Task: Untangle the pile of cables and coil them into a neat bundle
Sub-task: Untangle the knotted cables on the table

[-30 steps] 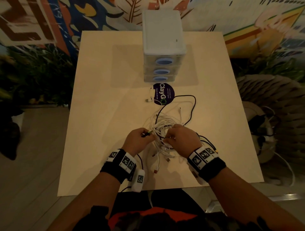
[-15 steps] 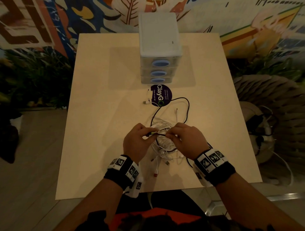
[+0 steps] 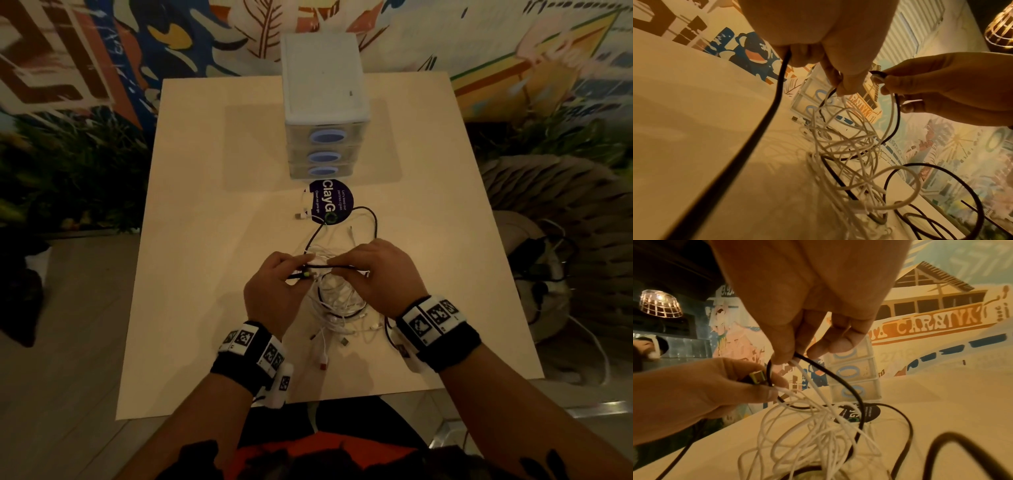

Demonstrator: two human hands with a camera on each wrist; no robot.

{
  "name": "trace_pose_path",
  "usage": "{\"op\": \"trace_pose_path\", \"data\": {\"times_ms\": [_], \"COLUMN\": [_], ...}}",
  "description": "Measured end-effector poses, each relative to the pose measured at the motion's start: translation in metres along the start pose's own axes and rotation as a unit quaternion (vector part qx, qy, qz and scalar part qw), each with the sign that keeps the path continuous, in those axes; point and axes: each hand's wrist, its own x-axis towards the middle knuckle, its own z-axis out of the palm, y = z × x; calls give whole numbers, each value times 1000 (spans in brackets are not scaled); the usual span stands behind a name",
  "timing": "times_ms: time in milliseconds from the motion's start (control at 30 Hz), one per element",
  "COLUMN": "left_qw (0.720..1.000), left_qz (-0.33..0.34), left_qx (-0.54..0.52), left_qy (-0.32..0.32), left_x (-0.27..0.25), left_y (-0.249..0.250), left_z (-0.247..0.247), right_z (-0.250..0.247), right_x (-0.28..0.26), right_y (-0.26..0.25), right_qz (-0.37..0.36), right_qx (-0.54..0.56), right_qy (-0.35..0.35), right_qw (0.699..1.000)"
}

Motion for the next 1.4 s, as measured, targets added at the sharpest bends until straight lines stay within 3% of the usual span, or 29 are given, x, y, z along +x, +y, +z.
{"op": "trace_pose_path", "data": {"times_ms": [200,433,667,833,933,1033,1133,1300,1400], "left_qw": [1000,998,999,999,996,992,994,995,997], "left_qz": [12,38,10,34,78,99,81,1,-24], "left_qx": [-8,24,36,33,52,76,75,93,68], "left_qy": [26,41,38,10,-7,-9,-7,-27,-27], "left_x": [2,6,13,11,12,14,15,17,15], "left_y": [2,3,-6,3,6,10,8,-3,-5], "left_z": [0,5,-5,-8,-7,-6,-8,-11,-11], "right_z": [-11,-11,-18,-21,-24,-18,-7,-17,-30], "right_x": [-6,-6,-14,-14,-6,11,23,13,4], "right_y": [6,21,32,42,22,-8,-19,-6,8], "right_qz": [6,10,12,62,40,1,-9,-52,-29], "right_qx": [33,22,82,60,43,-52,-79,15,48], "right_qy": [-19,3,-10,-97,-98,-111,-119,-115,-101], "right_qw": [999,1000,997,992,994,992,990,992,993]}}
